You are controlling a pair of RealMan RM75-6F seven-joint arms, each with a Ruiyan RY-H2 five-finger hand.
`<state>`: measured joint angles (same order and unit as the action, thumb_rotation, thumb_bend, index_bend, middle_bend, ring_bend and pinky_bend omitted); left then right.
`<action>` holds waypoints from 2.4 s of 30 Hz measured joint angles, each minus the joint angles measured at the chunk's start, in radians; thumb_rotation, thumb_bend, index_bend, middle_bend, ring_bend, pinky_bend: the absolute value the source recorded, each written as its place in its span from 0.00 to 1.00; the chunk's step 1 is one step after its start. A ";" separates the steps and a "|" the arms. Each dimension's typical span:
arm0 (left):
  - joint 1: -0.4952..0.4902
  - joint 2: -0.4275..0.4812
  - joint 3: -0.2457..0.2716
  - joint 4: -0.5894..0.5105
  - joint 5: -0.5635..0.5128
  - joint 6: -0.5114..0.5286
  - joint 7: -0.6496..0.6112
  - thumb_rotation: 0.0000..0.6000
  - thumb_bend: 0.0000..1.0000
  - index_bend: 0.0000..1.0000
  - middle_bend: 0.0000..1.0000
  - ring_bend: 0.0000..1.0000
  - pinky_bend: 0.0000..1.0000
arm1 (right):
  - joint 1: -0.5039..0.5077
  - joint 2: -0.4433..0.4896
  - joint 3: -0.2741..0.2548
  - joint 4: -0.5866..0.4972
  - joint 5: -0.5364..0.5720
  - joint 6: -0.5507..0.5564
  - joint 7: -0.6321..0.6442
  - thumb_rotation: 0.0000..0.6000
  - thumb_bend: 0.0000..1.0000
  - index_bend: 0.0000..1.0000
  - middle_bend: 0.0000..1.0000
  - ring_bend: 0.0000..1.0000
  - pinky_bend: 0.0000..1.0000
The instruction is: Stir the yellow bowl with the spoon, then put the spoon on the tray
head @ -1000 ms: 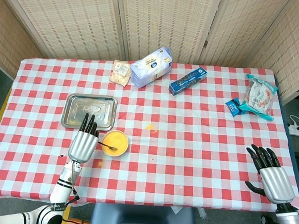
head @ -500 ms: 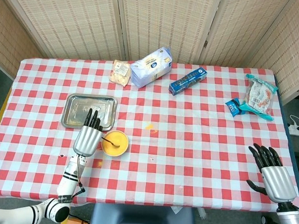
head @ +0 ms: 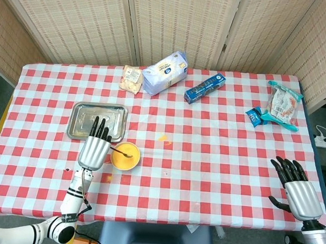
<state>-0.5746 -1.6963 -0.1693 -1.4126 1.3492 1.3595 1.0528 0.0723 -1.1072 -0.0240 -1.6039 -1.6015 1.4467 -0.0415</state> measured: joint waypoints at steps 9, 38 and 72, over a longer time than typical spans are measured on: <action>0.023 0.019 0.046 -0.049 0.018 0.012 0.039 1.00 0.92 0.82 0.30 0.07 0.00 | -0.003 0.002 -0.006 -0.006 -0.019 0.012 0.002 1.00 0.08 0.00 0.00 0.00 0.00; -0.027 -0.070 -0.003 0.143 -0.029 -0.056 0.016 1.00 0.92 0.82 0.31 0.08 0.00 | -0.007 0.003 0.006 0.003 0.004 0.013 0.004 1.00 0.08 0.00 0.00 0.00 0.00; -0.081 -0.085 -0.039 0.186 -0.056 -0.071 -0.045 1.00 0.92 0.82 0.32 0.09 0.00 | -0.004 -0.003 0.007 0.002 0.012 -0.001 -0.013 1.00 0.08 0.00 0.00 0.00 0.00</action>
<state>-0.6560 -1.7809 -0.2079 -1.2265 1.2937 1.2887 1.0079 0.0681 -1.1097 -0.0173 -1.6015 -1.5891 1.4459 -0.0547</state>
